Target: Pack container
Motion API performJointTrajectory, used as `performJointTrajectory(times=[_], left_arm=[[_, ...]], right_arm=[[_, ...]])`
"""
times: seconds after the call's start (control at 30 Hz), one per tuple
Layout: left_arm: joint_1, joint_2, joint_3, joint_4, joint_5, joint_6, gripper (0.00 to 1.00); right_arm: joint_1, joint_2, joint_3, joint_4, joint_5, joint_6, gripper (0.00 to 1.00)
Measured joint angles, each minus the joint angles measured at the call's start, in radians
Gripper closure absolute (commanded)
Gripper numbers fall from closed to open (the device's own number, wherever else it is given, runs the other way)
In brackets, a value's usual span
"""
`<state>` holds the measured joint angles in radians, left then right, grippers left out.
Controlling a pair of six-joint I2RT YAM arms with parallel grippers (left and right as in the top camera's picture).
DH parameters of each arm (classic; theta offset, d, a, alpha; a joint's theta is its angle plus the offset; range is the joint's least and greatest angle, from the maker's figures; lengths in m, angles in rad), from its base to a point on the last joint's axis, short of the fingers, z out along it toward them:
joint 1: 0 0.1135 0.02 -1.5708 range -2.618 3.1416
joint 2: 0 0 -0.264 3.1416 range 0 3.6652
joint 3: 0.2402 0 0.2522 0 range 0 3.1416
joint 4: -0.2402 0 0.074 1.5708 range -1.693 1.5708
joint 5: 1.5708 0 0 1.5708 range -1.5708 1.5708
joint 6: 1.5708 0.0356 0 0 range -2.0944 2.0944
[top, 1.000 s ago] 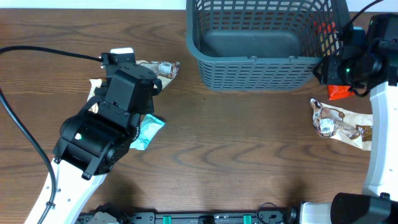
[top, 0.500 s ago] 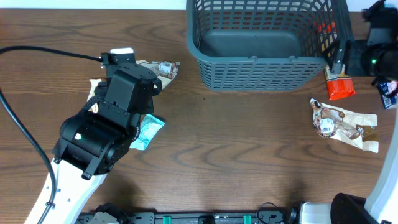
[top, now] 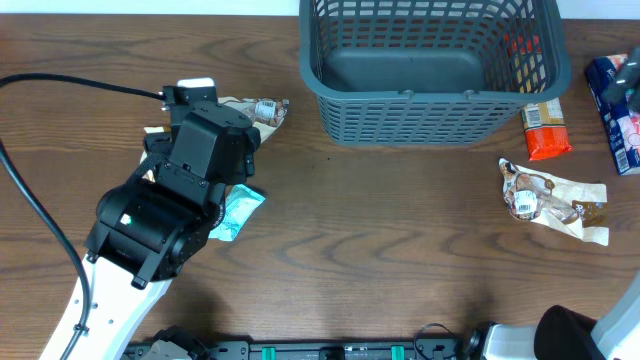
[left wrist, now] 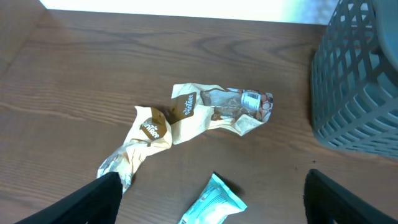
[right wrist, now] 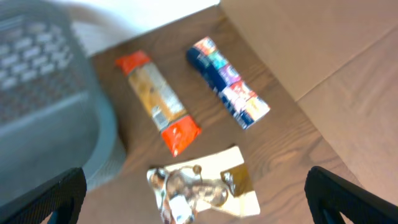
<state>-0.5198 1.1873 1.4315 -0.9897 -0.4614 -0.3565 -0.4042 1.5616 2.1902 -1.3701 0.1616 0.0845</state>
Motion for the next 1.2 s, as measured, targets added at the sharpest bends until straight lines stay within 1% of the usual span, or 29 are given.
performJointTrajectory(times=[0.13, 0.23, 0.27, 0.3, 0.37, 0.4, 0.53, 0.6, 0.67, 0.7, 0.77, 0.8, 0.87, 0.9, 0.93, 0.97, 1.17, 1.2], left_arm=[[0.0, 0.0, 0.0, -0.002, -0.003, -0.002, 0.13], [0.0, 0.0, 0.0, -0.004, -0.006, 0.0, 0.05], [0.0, 0.0, 0.0, -0.007, -0.006, -0.001, 0.04], [0.0, 0.0, 0.0, -0.011, -0.009, -0.001, 0.04], [0.0, 0.0, 0.0, -0.024, -0.01, -0.002, 0.02], [0.0, 0.0, 0.0, -0.033, -0.01, -0.002, 0.02], [0.0, 0.0, 0.0, -0.066, -0.01, -0.002, 0.01], [0.0, 0.0, 0.0, -0.078, -0.011, -0.002, 0.01], [0.0, 0.0, 0.0, -0.085, -0.01, -0.002, 0.01], [0.0, 0.0, 0.0, -0.085, -0.01, -0.002, 0.01], [0.0, 0.0, 0.0, -0.085, -0.01, -0.002, 0.01], [0.0, 0.0, 0.0, -0.085, -0.01, -0.002, 0.01], [0.0, 0.0, 0.0, -0.085, -0.01, -0.002, 0.01], [0.0, 0.0, 0.0, -0.085, -0.011, -0.002, 0.01], [0.0, 0.0, 0.0, -0.085, -0.011, -0.002, 0.01], [0.0, 0.0, 0.0, -0.085, -0.01, -0.002, 0.01], [0.0, 0.0, 0.0, -0.085, -0.011, -0.002, 0.01], [0.0, 0.0, 0.0, -0.085, -0.01, -0.002, 0.01]], right_arm=[[-0.098, 0.003, 0.001, 0.065, -0.103, -0.002, 0.01], [-0.159, 0.018, 0.002, 0.111, -0.2, -0.013, 0.01], [-0.17, 0.026, 0.003, 0.121, -0.221, -0.014, 0.04], [-0.179, 0.037, 0.003, 0.13, -0.241, -0.018, 0.09], [-0.193, 0.066, 0.004, 0.141, -0.27, -0.024, 0.17], [-0.196, 0.082, 0.004, 0.143, -0.281, -0.027, 0.19], [-0.199, 0.169, 0.004, 0.151, -0.32, -0.024, 0.12], [-0.199, 0.215, 0.004, 0.156, -0.334, -0.028, 0.14], [-0.199, 0.254, 0.004, 0.164, -0.346, -0.031, 0.21], [-0.199, 0.275, 0.004, 0.168, -0.35, -0.034, 0.21], [-0.199, 0.305, 0.004, 0.181, -0.355, -0.032, 0.19], [-0.199, 0.319, 0.004, 0.186, -0.356, -0.032, 0.14], [-0.199, 0.341, 0.004, 0.191, -0.358, -0.032, 0.15], [-0.199, 0.352, 0.004, 0.193, -0.36, -0.035, 0.18], [-0.2, 0.362, 0.004, 0.195, -0.364, -0.036, 0.28], [-0.2, 0.37, 0.004, 0.196, -0.366, -0.039, 0.43], [-0.2, 0.408, 0.004, 0.208, -0.389, -0.029, 0.95], [-0.2, 0.415, 0.004, 0.208, -0.391, -0.029, 0.98]])
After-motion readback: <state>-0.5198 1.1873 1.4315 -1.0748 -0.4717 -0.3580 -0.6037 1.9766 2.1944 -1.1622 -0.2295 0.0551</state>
